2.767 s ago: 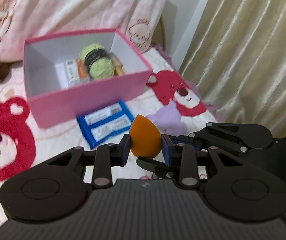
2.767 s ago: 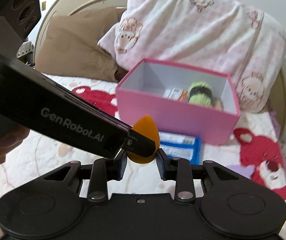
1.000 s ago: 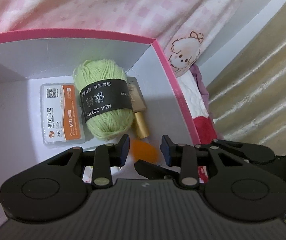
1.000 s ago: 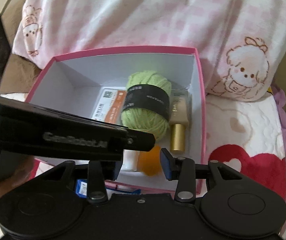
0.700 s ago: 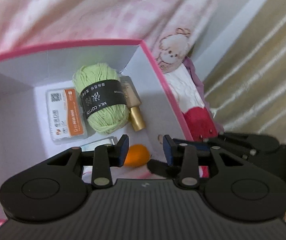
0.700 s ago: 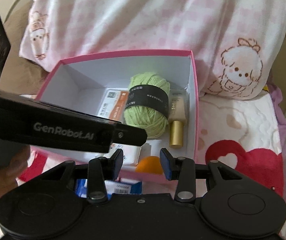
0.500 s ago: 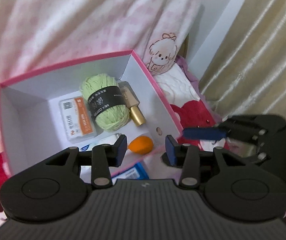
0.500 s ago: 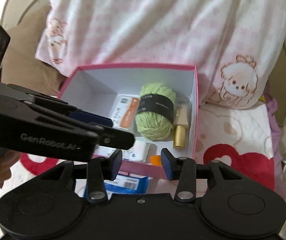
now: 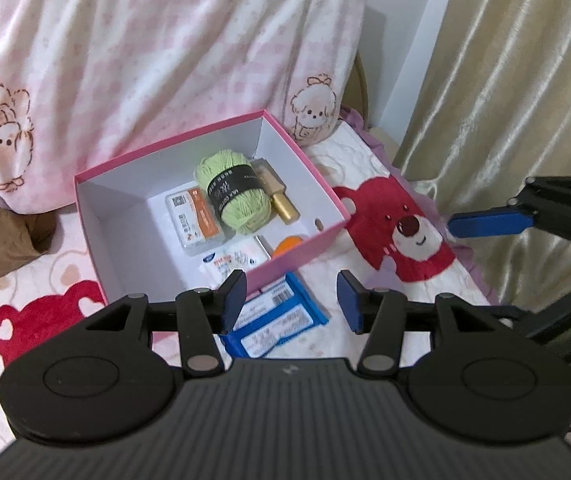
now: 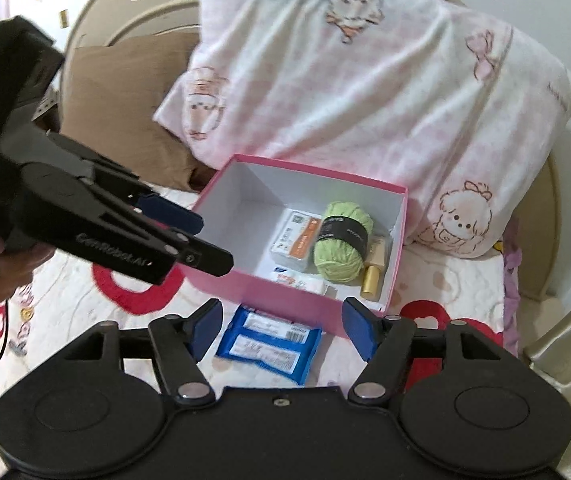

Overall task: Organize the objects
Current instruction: 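Withdraw the open left tool up from the pink box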

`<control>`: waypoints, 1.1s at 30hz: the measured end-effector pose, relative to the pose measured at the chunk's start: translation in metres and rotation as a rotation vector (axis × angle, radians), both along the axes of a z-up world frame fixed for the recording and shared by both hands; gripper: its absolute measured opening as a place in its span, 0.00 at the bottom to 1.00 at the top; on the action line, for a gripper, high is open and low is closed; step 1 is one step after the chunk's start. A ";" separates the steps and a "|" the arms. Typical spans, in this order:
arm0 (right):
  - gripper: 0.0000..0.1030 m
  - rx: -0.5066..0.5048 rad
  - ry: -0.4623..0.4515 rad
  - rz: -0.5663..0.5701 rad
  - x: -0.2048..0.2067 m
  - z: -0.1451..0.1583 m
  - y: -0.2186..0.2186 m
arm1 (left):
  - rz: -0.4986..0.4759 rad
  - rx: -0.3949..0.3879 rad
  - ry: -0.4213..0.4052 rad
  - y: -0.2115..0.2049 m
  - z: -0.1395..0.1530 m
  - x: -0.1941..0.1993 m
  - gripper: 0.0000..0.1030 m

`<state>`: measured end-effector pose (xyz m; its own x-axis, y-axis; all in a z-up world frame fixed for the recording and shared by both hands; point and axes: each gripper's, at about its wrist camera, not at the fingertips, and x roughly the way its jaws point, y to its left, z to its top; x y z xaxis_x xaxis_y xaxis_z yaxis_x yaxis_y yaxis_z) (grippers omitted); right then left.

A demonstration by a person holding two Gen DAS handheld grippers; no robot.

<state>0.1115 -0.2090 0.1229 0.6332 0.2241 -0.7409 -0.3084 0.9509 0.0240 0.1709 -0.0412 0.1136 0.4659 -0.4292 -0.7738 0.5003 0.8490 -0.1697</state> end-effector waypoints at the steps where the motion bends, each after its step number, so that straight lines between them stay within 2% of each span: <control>1: 0.71 -0.005 -0.005 0.006 -0.007 0.002 0.001 | -0.006 0.007 -0.003 0.000 0.001 -0.006 0.48; 8: 0.72 -0.025 -0.003 0.021 -0.047 0.003 0.004 | -0.065 0.038 0.001 -0.004 -0.005 -0.040 0.50; 11: 0.72 -0.030 0.010 0.018 -0.061 -0.002 0.003 | -0.074 0.061 0.007 -0.006 -0.012 -0.053 0.51; 18: 0.73 -0.025 0.026 0.005 -0.088 -0.015 -0.004 | -0.075 0.061 0.053 -0.006 -0.031 -0.074 0.52; 27: 0.73 -0.008 0.028 0.014 -0.113 -0.042 -0.014 | -0.067 0.027 0.106 -0.007 -0.059 -0.094 0.55; 33: 0.74 0.031 0.019 -0.012 -0.114 -0.077 -0.025 | -0.058 0.004 0.126 -0.019 -0.085 -0.101 0.58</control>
<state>-0.0027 -0.2336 0.0460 0.6217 0.2390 -0.7459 -0.2959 0.9534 0.0590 0.0695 -0.0602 0.0286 0.3394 -0.4491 -0.8265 0.5232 0.8203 -0.2308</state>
